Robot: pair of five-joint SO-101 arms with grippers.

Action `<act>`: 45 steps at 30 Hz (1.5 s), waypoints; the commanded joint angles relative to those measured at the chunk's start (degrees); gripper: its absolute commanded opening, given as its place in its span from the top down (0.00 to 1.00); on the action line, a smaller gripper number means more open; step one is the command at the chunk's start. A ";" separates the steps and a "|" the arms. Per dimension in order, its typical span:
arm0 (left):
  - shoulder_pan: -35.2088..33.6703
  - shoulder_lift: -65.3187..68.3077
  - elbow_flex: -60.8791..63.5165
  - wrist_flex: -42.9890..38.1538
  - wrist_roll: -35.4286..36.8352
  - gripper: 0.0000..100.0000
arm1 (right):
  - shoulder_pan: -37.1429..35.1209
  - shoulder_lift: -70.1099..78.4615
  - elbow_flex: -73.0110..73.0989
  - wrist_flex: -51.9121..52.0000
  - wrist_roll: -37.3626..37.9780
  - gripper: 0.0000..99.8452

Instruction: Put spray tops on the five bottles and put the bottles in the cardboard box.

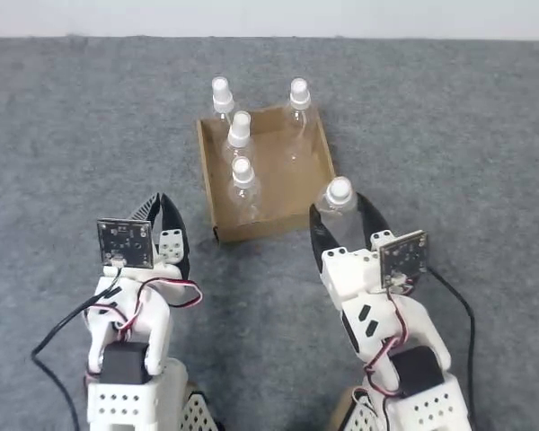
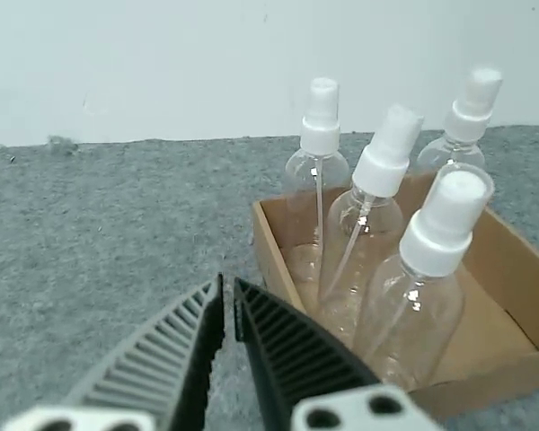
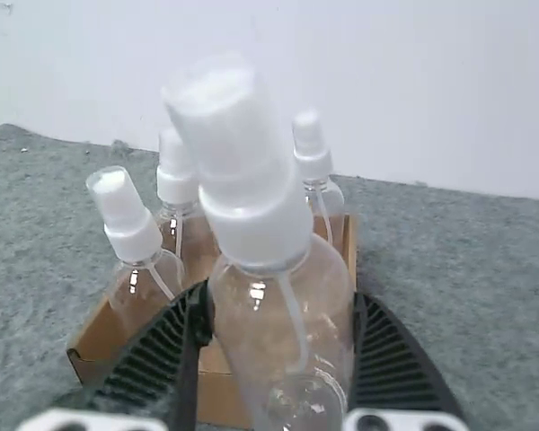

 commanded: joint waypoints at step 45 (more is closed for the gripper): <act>-0.26 -1.23 -0.13 -3.25 -0.53 0.99 | 0.31 28.35 -29.36 -7.43 0.62 0.91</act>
